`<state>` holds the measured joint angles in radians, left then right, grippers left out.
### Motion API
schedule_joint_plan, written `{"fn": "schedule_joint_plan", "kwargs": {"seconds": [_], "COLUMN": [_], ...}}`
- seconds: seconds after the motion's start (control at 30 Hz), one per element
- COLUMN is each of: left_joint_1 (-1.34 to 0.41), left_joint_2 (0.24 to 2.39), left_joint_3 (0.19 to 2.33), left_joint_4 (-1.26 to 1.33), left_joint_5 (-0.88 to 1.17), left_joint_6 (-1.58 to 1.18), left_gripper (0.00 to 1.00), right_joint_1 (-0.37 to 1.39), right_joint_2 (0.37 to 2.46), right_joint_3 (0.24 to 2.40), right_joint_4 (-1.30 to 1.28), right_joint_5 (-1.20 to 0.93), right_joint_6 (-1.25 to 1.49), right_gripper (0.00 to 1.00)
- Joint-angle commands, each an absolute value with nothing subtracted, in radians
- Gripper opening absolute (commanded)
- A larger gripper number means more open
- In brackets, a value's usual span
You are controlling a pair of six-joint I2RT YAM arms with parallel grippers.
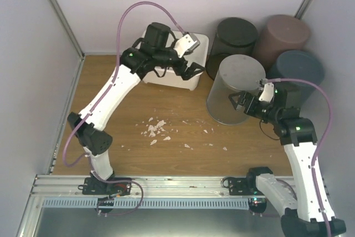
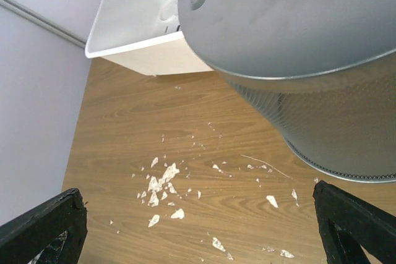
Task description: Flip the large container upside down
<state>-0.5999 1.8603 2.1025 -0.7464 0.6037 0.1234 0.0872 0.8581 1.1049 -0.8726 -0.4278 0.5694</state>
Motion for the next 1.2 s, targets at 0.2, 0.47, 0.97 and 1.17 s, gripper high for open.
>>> {"fn": "schedule_joint_plan", "kwargs": {"seconds": [0.2,0.47,0.97,1.17], "left_joint_1": [-0.476,-0.393,-0.39,-0.389], "left_joint_2": [1.66,1.766,1.878,2.008], "left_joint_3": [1.565,1.639,1.614,1.766], "left_joint_4": [-0.612,-0.429,-0.489,-0.575], "left_joint_5": [0.045,0.015,0.12,0.101], "left_joint_6": [1.114,1.26,1.395,1.383], "left_gripper": [0.99,0.99,0.96,0.88], "right_joint_1": [0.098,0.097,0.098,0.098], "right_joint_2": [0.764,0.735,0.712,0.706], "right_joint_3": [1.096,1.062,1.013,0.994], "right_joint_4": [-0.939,-0.94,-0.936,-0.925], "right_joint_5": [-0.489,-0.502,-0.495,-0.497], "right_joint_6": [0.554,0.552,0.545,0.55], "right_gripper": [1.0,1.0,1.0,1.0]}}
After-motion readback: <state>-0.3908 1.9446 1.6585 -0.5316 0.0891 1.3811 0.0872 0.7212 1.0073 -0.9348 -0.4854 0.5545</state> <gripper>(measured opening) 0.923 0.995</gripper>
